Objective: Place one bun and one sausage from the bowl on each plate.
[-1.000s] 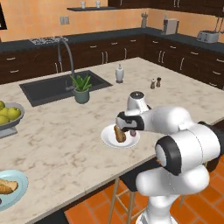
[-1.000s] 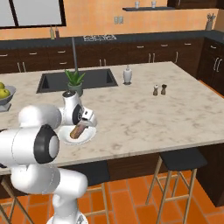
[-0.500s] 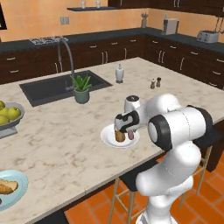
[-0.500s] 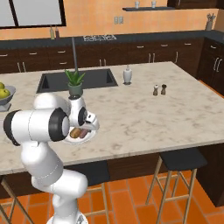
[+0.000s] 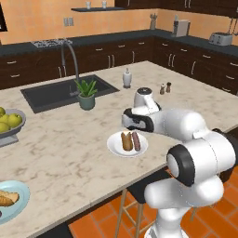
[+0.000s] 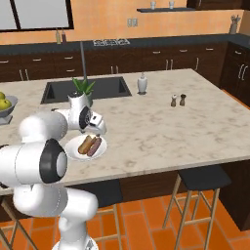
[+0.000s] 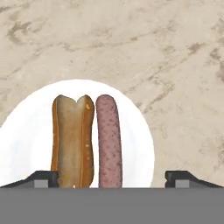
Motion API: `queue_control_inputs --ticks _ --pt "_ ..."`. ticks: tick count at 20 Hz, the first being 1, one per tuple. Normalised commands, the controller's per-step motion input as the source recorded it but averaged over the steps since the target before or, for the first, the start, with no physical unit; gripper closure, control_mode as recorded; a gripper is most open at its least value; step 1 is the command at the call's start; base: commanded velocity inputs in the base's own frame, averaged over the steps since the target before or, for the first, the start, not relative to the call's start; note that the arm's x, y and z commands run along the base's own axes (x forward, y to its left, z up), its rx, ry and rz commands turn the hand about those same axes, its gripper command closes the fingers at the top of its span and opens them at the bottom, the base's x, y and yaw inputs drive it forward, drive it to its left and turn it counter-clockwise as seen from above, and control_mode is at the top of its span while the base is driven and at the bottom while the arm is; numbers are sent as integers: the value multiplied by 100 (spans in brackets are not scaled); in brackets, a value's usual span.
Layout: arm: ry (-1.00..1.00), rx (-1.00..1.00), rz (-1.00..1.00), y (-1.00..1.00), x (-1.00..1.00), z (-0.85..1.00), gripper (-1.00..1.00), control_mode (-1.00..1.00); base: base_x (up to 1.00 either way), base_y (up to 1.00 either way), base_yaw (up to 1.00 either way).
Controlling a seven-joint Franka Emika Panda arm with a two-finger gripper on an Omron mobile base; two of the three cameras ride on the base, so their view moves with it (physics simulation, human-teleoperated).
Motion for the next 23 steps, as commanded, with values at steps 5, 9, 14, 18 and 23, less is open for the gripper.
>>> queue_control_inputs --ticks 5,9,14,18,23 --pt "-38 24 0 -87 -100 100 -100 -100 0 0 0" --pt "-32 25 -2 -77 -100 100 -100 -100 0 0 0" --pt "-42 23 -5 -57 -99 100 -100 -100 0 0 0" --pt "-32 7 0 -12 -36 36 -100 -100 0 0 0" --pt "-36 -20 -1 39 -41 -1 -100 -100 0 0 0"
